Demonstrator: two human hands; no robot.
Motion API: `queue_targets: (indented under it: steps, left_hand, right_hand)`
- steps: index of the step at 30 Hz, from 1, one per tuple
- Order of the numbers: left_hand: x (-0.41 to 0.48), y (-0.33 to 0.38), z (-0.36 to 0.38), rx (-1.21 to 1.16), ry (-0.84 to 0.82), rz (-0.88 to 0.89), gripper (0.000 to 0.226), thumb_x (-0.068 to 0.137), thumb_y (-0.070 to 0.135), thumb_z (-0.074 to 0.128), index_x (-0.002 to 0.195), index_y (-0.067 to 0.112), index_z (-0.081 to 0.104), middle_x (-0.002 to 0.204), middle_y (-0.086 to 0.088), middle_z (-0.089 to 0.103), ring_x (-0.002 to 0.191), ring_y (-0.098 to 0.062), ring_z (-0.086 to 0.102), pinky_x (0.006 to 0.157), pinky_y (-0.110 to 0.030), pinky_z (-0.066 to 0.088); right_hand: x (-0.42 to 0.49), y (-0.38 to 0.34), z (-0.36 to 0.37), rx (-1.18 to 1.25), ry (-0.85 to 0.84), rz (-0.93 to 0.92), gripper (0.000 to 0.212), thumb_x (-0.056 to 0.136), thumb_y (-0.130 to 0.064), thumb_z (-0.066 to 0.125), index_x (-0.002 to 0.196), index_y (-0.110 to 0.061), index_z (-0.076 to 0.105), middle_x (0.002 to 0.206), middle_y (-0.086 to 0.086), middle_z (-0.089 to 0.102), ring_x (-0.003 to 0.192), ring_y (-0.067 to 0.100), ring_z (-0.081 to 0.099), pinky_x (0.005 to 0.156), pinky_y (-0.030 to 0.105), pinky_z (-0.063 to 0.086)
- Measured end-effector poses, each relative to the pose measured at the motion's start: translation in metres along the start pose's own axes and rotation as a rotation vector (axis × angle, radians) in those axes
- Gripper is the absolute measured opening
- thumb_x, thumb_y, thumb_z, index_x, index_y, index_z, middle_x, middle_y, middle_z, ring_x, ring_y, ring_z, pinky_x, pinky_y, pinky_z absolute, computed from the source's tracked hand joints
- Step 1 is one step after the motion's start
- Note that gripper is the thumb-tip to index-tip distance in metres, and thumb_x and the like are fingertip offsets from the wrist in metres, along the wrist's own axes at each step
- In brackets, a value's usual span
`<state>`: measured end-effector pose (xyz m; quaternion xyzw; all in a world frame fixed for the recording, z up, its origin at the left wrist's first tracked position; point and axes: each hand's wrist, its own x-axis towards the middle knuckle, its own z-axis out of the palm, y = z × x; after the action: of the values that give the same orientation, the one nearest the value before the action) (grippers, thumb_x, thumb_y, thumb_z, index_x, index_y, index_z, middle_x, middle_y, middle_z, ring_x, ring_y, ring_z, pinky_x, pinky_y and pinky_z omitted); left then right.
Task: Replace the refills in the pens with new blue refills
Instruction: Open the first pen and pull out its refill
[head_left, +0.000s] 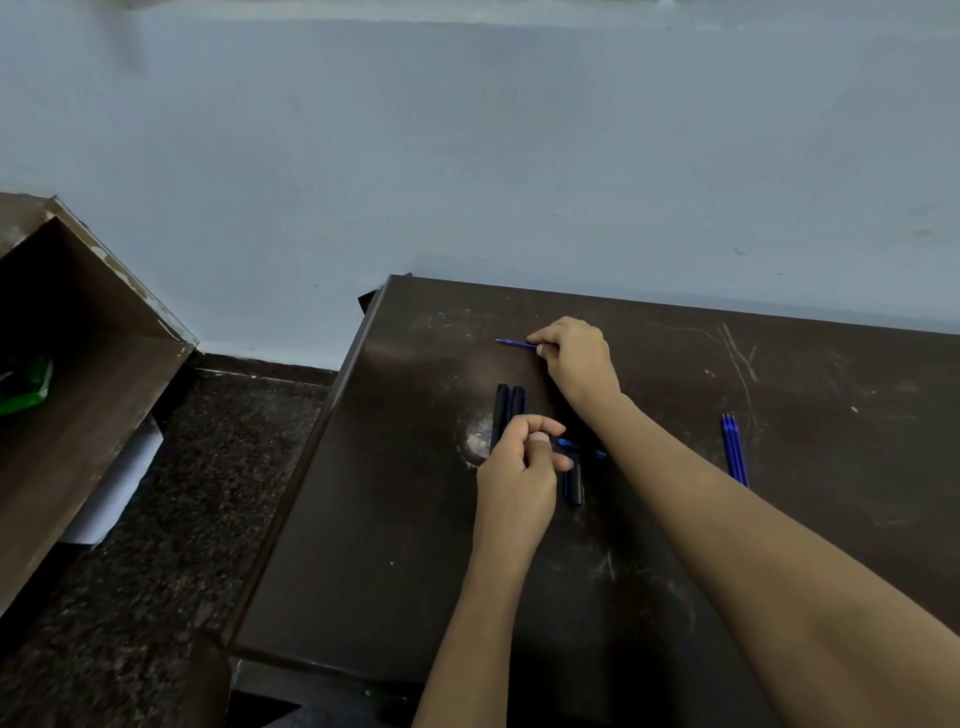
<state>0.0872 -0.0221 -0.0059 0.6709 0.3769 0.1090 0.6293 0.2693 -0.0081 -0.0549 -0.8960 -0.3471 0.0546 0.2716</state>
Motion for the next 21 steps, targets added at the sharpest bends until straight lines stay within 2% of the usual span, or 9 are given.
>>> queue_targets:
  steps: [8,16,21]
  left_hand:
    - [0.0002,0.0002,-0.0002,0.006,-0.003,-0.011,0.024,0.100,0.021,0.038,0.099,0.026,0.061,0.075,0.006,0.065,0.064,0.000,0.052,0.063,-0.018,0.039]
    - [-0.0002,0.0014,0.0008,0.021,-0.006,-0.004,0.023,0.100,0.022,0.038,0.099,0.027,0.061,0.077,0.006,0.065,0.062,-0.002,0.051,0.059,-0.018,0.039]
    - [0.0001,0.0008,0.0032,0.016,0.006,0.006,0.023,0.099,0.021,0.039,0.097,0.028,0.061,0.077,0.005,0.066,0.069,-0.002,0.055,0.062,-0.017,0.039]
  right_hand:
    - [0.0034,0.0014,0.0011,0.018,-0.026,0.038,0.027,0.090,-0.007,0.054,0.108,-0.017,0.072,0.113,0.010,0.066,0.107,0.030,0.058,0.095,0.042,0.046]
    - [0.0034,-0.0009,0.0026,0.030,-0.029,0.063,0.029,0.091,-0.006,0.052,0.111,-0.016,0.071,0.113,0.012,0.065,0.104,0.031,0.060,0.093,0.040,0.048]
    - [0.0007,-0.0030,0.0017,0.084,-0.018,0.087,0.033,0.090,-0.003,0.052,0.116,-0.015,0.067,0.116,0.011,0.063,0.107,0.028,0.058,0.096,0.038,0.046]
